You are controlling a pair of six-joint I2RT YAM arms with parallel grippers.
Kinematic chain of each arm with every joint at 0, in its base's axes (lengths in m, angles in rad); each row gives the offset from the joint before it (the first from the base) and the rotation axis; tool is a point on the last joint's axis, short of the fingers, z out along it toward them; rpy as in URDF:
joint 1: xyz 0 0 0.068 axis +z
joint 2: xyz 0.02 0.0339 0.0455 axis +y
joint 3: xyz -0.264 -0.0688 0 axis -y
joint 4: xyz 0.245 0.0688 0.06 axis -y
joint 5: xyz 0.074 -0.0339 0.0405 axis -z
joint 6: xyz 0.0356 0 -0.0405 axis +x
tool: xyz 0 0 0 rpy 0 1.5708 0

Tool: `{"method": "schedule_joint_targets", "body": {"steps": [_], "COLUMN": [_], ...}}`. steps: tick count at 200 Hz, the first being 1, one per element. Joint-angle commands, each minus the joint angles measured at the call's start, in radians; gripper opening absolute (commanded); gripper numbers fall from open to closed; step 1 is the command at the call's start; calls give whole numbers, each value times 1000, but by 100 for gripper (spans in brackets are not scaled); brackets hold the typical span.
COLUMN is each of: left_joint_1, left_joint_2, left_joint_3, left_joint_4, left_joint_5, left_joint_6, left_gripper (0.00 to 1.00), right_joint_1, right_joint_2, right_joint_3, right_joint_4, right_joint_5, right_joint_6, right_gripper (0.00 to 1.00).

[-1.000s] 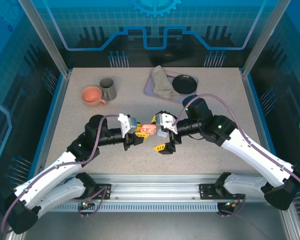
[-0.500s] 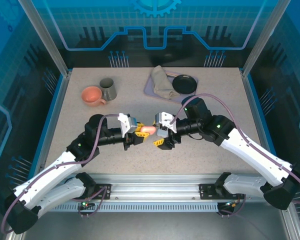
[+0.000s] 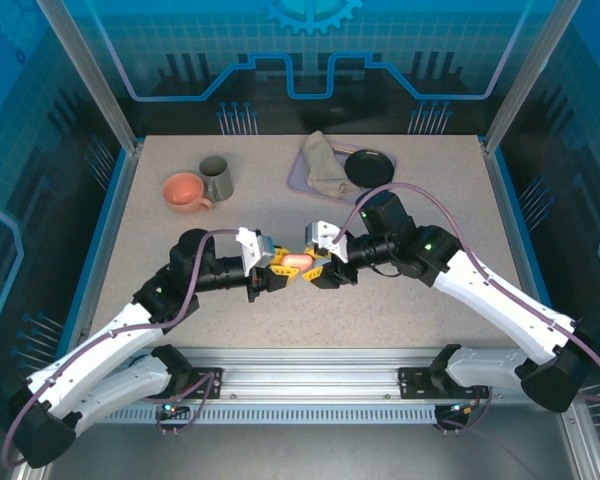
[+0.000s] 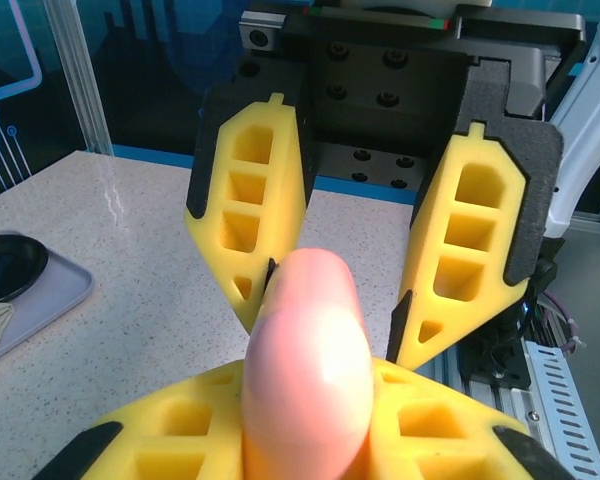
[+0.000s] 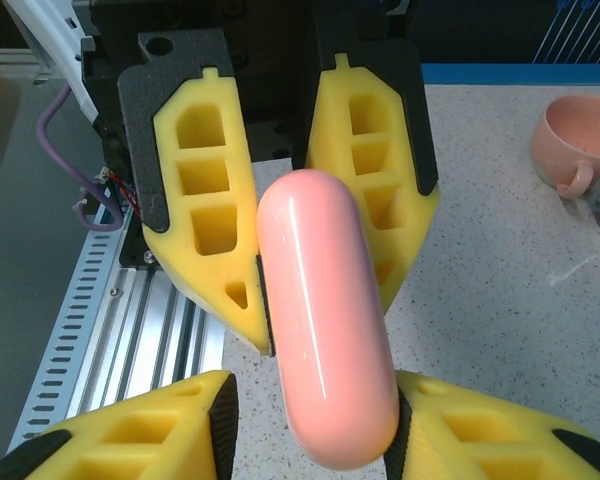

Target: Insert the wireless bluetooth earbuds into the charging case

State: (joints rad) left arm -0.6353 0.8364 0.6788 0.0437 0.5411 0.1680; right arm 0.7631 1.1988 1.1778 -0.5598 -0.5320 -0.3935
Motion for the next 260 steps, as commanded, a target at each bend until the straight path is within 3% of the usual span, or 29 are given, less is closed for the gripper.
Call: {"method": "schedule_joint_targets", "body": {"steps": [1, 89, 110, 129, 159, 219, 260], "left_joint_1": [-4, -6, -5, -6, -6, -6, -5], "left_joint_2": [-13, -10, -10, -13, -26, -102, -166], "left_joint_3": [25, 26, 28, 29, 30, 10, -13], "left_joint_4": [-11, -24, -30, -39, -70, -125, -115], "left_joint_5": [17, 24, 21, 17, -8, -108, -220], "left_joint_6": [31, 43, 45, 49, 65, 74, 65], "left_gripper": [0, 0, 13, 33, 50, 75, 81], "right_joint_1": [-4, -9, -12, -18, -35, -78, -94], "right_joint_2": [11, 24, 18, 11, -2, -4, 57], "right_joint_3": [41, 60, 53, 44, 17, -79, -131], "right_joint_4": [-8, -37, -38, -38, -40, -78, -119], "right_joint_5": [-59, -82, -73, -60, -38, 87, 173], "right_joint_6": [-9, -17, -16, -10, 7, 21, 23], "right_gripper": [43, 26, 25, 24, 23, 24, 24]}}
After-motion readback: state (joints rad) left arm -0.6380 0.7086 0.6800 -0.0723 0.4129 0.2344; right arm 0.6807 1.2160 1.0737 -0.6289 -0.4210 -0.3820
